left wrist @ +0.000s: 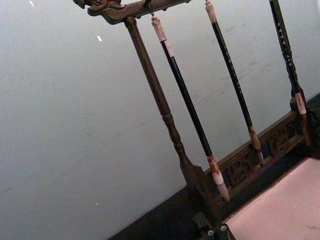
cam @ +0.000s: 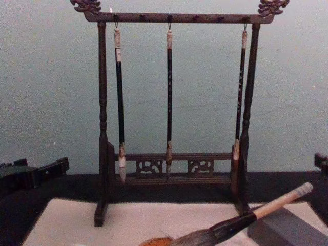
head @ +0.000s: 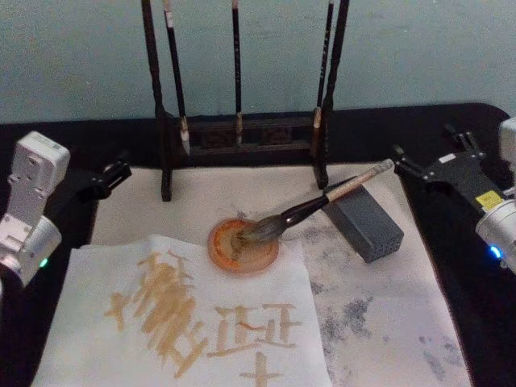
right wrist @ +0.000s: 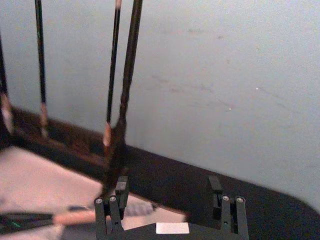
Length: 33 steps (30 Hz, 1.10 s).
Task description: Pick up the brush from the inkstone, write on the paper, then place the brush back to its original position.
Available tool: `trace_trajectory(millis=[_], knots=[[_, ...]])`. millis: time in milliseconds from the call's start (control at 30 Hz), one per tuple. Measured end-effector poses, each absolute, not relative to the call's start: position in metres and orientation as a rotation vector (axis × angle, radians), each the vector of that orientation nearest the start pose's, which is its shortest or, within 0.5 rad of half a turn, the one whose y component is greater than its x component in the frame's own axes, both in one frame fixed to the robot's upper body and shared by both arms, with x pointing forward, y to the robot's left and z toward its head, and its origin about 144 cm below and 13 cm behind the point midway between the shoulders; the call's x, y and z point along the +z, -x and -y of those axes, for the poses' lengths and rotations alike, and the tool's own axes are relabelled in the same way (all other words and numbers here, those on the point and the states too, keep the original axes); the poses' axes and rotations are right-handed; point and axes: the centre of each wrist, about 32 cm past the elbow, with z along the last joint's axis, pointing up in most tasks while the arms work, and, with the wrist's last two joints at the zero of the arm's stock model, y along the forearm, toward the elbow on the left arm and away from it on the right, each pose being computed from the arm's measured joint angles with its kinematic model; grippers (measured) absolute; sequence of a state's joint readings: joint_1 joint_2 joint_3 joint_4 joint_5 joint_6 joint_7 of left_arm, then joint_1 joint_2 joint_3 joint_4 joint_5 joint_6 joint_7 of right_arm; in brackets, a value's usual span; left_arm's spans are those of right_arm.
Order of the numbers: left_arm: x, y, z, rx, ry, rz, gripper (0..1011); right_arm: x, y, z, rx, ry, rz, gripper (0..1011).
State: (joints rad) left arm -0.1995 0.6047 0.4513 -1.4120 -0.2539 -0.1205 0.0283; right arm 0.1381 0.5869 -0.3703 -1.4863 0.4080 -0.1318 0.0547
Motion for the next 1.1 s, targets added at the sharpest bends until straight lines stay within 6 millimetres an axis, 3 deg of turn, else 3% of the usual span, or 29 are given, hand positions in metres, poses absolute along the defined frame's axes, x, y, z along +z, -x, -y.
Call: trace_trajectory(millis=[267, 600, 833, 1100], knots=[[1.14, -0.489, -0.31, 1.248, -0.304, 0.285, 1002, 1.155, -0.464, 0.311, -1.243, -0.124, -0.164, 1006], [1.14, -0.489, -0.31, 1.248, -0.304, 0.285, 1002, 1.144, -0.454, 0.316, -1.232, -0.387, -0.605, 1006], [1.14, -0.489, -0.31, 1.248, -0.304, 0.285, 1002, 1.134, -0.46, 0.315, -1.146, -0.483, -0.819, 1008], [1.14, -0.489, -0.31, 1.248, -0.304, 0.285, 1002, 1.128, -0.477, 0.307, -1.103, -0.515, -0.914, 1006]])
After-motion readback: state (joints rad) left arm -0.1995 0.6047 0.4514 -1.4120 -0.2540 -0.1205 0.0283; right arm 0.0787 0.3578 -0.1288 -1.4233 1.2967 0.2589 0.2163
